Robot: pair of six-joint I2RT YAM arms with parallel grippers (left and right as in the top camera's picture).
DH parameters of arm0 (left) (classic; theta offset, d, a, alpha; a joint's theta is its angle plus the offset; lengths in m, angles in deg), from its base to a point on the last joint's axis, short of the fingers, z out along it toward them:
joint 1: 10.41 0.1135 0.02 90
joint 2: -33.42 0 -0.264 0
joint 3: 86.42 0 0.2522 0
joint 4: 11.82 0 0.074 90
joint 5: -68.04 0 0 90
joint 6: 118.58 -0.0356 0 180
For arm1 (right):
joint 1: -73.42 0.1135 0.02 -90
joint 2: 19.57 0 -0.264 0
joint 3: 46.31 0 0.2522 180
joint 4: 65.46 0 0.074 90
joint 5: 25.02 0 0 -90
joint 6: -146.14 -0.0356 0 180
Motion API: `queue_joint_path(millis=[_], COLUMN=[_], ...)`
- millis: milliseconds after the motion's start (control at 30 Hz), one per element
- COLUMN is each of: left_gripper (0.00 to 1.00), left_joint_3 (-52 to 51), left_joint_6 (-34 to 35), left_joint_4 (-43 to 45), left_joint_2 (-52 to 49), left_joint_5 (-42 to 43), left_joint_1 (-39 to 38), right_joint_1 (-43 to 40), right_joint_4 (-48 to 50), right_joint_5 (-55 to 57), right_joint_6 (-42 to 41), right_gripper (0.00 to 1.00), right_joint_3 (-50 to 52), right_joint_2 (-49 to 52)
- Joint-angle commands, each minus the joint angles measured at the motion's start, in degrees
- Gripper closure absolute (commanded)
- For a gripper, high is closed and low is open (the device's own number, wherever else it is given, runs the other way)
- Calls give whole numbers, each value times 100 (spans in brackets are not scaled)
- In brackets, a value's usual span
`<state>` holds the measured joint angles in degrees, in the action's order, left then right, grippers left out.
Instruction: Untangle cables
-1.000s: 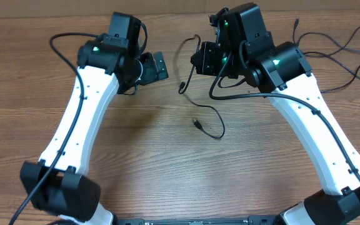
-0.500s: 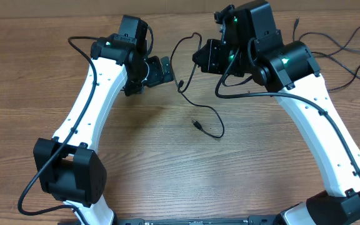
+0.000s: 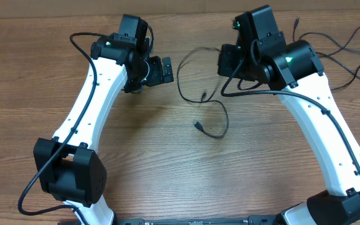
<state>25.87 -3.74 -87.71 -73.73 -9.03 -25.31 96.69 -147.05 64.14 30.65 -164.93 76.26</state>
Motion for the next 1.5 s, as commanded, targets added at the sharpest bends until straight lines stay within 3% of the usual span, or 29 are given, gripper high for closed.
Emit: queue_joint_path(millis=[0, 100, 167, 367, 533, 867, 1067, 1167, 1267, 1467], left_gripper=[0, 0, 0, 0, 0, 0, 1, 0, 0, 0], left_joint_3=[61, 61, 61, 61, 61, 66, 76, 76, 76, 74], left_joint_6=[-129, -129, -129, -129, -125, -17, -35, -223, -236, -238], left_joint_4=[-26, -46, -46, -63, -59, -103, -485, -564, -557, -557], left_joint_2=[-81, -81, -81, -81, -81, -76, 39, 131, 173, 166], left_joint_5=[46, 46, 48, 46, 46, 83, 479, 623, 597, 597], left_joint_1=[35, 35, 35, 35, 28, 107, 564, 785, 940, 973], right_joint_1=[-22, -22, -20, -20, -20, -20, -20, -20, -15, -15], right_joint_4=[-273, -413, -407, -332, 83, 695, 999, 1082, 1084, 1073], right_joint_5=[1034, 1180, 1176, 1126, 828, -74, -76, -131, -564, -732], right_joint_6=[7, 7, 7, 7, 136, 2710, 2885, 3025, 3773, 4264], right_gripper=[88, 86, 74, 54, 51, 44, 16, 9, 9, 10], right_joint_3=[-46, 83, 201, 463, 817, 1357, 1375, 1377, 1379, 1392], right_joint_2=[-197, -195, -195, -98, 125, 1270, 1738, 1902, 2127, 2437])
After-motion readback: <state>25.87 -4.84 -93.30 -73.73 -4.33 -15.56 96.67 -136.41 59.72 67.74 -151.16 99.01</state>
